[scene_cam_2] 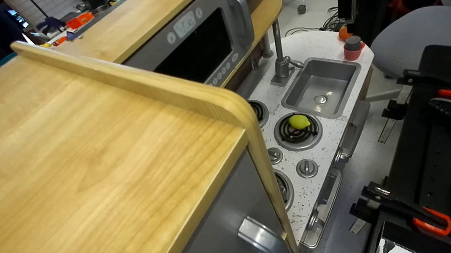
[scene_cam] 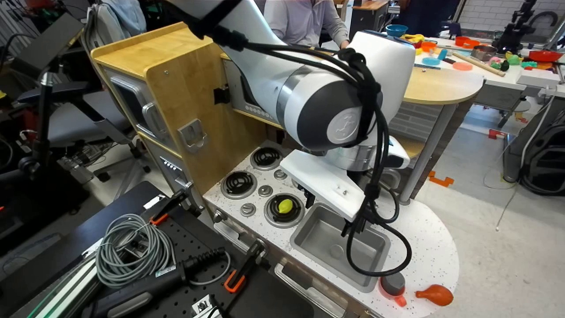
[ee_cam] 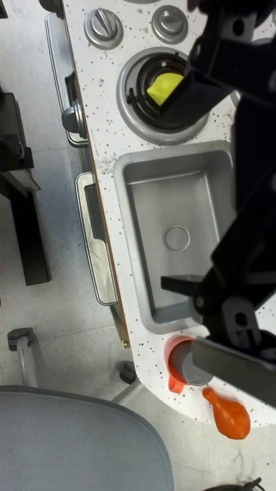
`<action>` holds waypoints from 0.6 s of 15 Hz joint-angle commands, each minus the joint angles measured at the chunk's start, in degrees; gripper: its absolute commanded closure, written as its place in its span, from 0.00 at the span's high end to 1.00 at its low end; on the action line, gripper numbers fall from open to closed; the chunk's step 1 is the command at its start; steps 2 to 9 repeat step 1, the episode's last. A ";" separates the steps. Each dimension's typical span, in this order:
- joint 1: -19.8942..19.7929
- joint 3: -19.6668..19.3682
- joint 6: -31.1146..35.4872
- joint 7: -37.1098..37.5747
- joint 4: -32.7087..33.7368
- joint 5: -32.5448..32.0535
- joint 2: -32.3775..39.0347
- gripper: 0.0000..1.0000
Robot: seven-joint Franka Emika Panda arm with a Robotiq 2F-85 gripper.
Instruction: Move the drumstick toy from the sink to the countertop
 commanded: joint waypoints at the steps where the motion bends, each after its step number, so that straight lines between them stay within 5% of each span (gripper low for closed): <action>1: 1.09 -1.15 -0.10 -0.51 0.02 0.65 0.04 1.00; 9: 1.09 -1.15 -0.10 -0.51 0.02 0.65 0.04 1.00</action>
